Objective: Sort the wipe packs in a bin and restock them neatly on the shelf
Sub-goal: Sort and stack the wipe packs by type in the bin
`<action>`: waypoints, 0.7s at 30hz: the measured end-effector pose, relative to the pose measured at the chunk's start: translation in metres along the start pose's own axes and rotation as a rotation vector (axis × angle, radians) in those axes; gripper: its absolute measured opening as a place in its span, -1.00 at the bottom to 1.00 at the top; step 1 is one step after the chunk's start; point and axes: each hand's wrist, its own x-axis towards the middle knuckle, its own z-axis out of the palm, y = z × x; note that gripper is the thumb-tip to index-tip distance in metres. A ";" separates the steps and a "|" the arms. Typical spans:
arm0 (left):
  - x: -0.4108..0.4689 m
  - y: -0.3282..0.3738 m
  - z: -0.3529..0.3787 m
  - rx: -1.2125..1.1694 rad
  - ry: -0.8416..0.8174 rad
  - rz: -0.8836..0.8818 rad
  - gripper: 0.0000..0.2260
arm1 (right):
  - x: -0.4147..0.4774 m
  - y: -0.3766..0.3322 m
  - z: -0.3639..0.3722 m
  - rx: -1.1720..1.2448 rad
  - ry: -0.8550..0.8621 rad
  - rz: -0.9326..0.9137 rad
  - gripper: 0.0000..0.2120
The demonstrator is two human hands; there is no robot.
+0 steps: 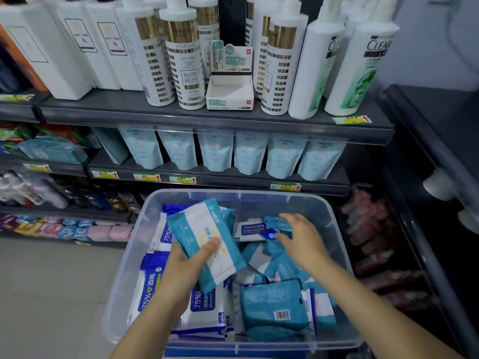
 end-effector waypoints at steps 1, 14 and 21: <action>0.002 0.000 -0.003 0.004 0.002 0.005 -0.64 | 0.006 0.011 -0.001 -0.124 -0.042 0.020 -0.47; 0.007 -0.002 -0.009 0.018 -0.016 -0.015 -0.49 | 0.036 0.035 0.000 -0.304 -0.074 0.066 -0.76; 0.011 -0.002 -0.006 0.027 -0.022 -0.024 -0.45 | 0.029 0.022 -0.030 0.058 0.040 0.011 -0.78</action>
